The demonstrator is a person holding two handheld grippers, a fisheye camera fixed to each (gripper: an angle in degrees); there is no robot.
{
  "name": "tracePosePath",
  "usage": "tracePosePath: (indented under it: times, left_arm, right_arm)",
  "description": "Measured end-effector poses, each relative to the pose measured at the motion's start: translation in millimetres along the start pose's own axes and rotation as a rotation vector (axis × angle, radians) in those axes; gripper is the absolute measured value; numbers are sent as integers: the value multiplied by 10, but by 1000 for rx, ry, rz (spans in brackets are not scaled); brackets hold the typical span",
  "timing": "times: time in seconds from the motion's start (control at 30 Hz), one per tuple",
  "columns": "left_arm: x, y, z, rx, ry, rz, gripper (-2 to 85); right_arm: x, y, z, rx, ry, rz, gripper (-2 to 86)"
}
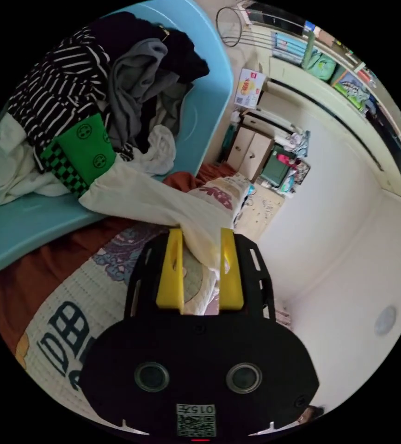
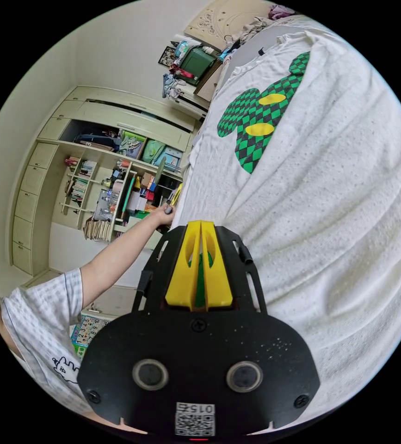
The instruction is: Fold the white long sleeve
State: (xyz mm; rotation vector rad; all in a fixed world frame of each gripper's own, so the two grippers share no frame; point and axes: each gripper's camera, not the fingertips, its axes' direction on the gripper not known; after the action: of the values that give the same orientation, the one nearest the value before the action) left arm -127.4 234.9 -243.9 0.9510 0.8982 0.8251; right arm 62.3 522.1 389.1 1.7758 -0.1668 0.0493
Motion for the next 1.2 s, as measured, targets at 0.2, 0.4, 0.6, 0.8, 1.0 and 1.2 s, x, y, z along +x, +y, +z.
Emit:
tracePosePath:
  times: [0.2,0.4,0.6,0.8,1.0,1.2]
  left_arm:
    - [1687,754,236,220,-268,689,0]
    - [2391,3448,1192,-298,-566,1939,1]
    - [1369,3699,1537,-598,-778,1861,11]
    - [1287,3305,1527,-651,-763,1536,24]
    - [1250,2933,1391,-663,-657,1345,42]
    - [1260,2647,1440,-657,-581,1220,59]
  right_arm:
    - [71,-13,-56,1,-6,1,-7]
    - [165,-63,-130,-12,-51,24,-6]
    - [212,67,-1135,310,-198,159,0]
    - [441,337,-2043,457,-37,235,47]
    - [422,331,-1971,154,171,184,125]
    - [382,284,-1722,-67,298,157,74]
